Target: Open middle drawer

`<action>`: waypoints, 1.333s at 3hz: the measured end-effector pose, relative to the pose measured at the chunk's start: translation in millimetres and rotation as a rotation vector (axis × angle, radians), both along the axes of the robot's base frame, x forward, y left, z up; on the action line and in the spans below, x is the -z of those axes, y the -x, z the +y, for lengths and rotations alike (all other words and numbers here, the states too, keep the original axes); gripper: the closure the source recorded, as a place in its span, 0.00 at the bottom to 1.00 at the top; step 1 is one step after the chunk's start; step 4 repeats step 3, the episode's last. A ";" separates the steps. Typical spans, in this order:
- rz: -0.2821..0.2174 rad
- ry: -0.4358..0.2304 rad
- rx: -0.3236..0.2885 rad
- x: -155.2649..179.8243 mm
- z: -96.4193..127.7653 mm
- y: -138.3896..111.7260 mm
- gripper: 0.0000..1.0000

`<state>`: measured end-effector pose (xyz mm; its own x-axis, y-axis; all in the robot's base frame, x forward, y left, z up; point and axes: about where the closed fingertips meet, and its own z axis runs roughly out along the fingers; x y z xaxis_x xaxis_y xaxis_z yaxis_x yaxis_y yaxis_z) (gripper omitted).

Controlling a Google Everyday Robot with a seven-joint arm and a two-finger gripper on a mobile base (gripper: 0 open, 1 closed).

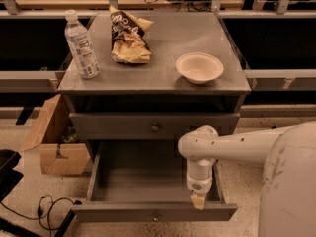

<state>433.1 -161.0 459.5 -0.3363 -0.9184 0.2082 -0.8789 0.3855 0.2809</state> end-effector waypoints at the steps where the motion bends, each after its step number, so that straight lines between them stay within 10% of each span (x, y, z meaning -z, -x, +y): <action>1: -0.030 0.029 0.006 -49.0 -14.4 22.7 1.00; 2: 0.051 0.060 0.022 -108.1 -51.3 118.7 1.00; 3: -0.015 0.062 0.074 -177.7 -93.4 162.7 1.00; 4: -0.015 0.062 0.074 -177.7 -93.4 162.7 1.00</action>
Offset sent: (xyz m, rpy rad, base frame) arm -0.1545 -0.1311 0.4194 -0.2056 -0.4090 -0.0800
